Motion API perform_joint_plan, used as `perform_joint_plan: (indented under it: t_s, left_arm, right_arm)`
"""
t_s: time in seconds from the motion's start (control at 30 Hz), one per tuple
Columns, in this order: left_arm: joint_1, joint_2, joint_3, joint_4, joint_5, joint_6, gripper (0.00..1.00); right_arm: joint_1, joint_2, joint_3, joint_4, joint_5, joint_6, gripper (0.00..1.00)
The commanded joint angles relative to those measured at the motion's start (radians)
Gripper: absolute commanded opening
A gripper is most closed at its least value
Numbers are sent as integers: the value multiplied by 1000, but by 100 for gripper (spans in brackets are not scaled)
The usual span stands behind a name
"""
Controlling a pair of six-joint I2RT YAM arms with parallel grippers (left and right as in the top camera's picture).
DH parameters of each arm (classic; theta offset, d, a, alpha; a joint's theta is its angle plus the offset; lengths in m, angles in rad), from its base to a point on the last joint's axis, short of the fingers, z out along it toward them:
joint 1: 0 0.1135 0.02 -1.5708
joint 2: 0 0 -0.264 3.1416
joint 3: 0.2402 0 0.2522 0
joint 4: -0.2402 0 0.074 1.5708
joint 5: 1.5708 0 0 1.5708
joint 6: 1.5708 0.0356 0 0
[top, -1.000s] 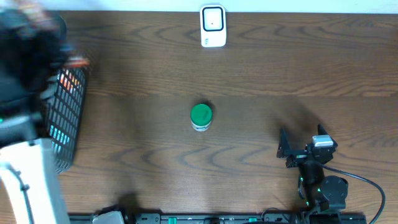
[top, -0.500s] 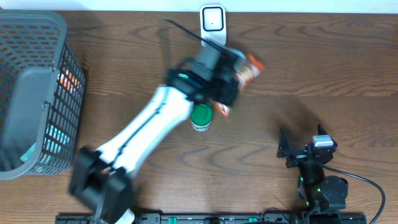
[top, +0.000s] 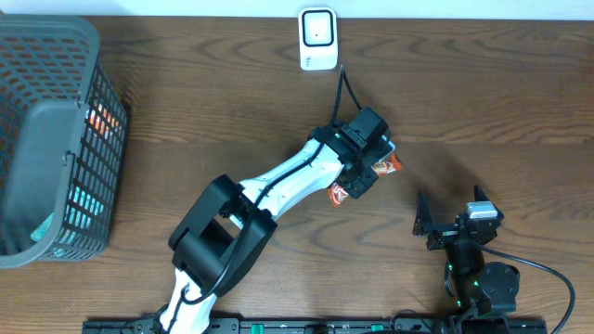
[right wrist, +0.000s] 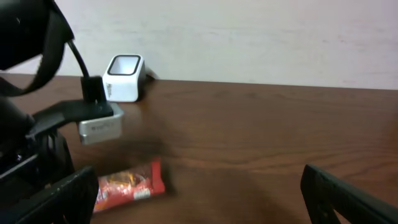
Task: Scan the item barcode
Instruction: 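Carry the Top bar out and place it right of the bottle, then reach into the basket and grasp the Kleenex tissue pack with left gripper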
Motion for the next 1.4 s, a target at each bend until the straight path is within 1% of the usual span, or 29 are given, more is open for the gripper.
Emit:
perform_joint_plan:
  t_s: [0.0,0.03,0.1,0.17,0.23,0.3,0.4,0.47,0.5,0.53,0.6,0.7,0.8,0.87,0.9,0.97,1.07,1.17,1.27,1.33,1.37]
  left_arm:
    - [5,-11,-3,1,-16,16,51]
    - [5,-19,4,0,-16,16,66]
    - [5,-50,29,-8,-16,16,82]
    - [6,-104,58,-10,-45,16,94]
    - [7,-175,93,-10,-111,16,99]
    - [14,-251,128,-8,-201,17,98]
    - [47,-382,180,7,-381,17,98]
    - [87,-471,192,34,-490,16,98]
    - [130,-536,192,52,-566,16,98]
    - [165,-575,192,58,-608,14,98]
    - [253,-647,192,57,-690,-38,98]
    - [429,-735,192,24,-772,-183,98]
    - [646,-787,192,-54,-774,-344,98]
    - [804,-799,192,-122,-766,-472,98]
    - [882,-800,192,-154,-741,-520,98]
    - [1027,-792,190,-198,-653,-576,98]
    - [1205,-763,190,-213,-499,-618,98]
    - [1323,-721,190,-191,-361,-616,98]
    - [1389,-659,190,-181,-312,-606,98]
    - [1407,-610,190,-175,-270,-547,98]
    - [1408,-579,190,-172,-236,-499,98]
  right_arm:
    - [-9,-5,-3,-1,-2,0,99]
    - [-9,-5,-3,-1,-2,0,99]
    - [-9,-5,-3,-1,-2,0,99]
    - [-9,-5,-3,-1,-2,0,99]
    - [-9,-5,-3,-1,-2,0,99]
    - [-9,-5,-3,-1,-2,0,99]
    - [-9,-5,-3,-1,-2,0,99]
    - [-9,-5,-3,-1,-2,0,99]
    - [-9,-5,-3,-1,-2,0,99]
    - [-9,-5,-3,-1,-2,0,99]
    - [-9,-5,-3,-1,-2,0,99]
    - [-9,-5,-3,-1,-2,0,99]
    - [-9,-5,-3,-1,-2,0,99]
    - [-9,-5,-3,-1,-2,0,99]
    - [-9,-5,-3,-1,-2,0,99]
    - [-9,-5,-3,-1,-2,0,99]
    - [-9,-5,-3,-1,-2,0,99]
    - [-9,-5,-3,-1,-2,0,99]
    - [-9,-5,-3,-1,-2,0,99]
    - [-9,-5,-3,-1,-2,0,99]
    - [-9,-5,-3,-1,-2,0,99]
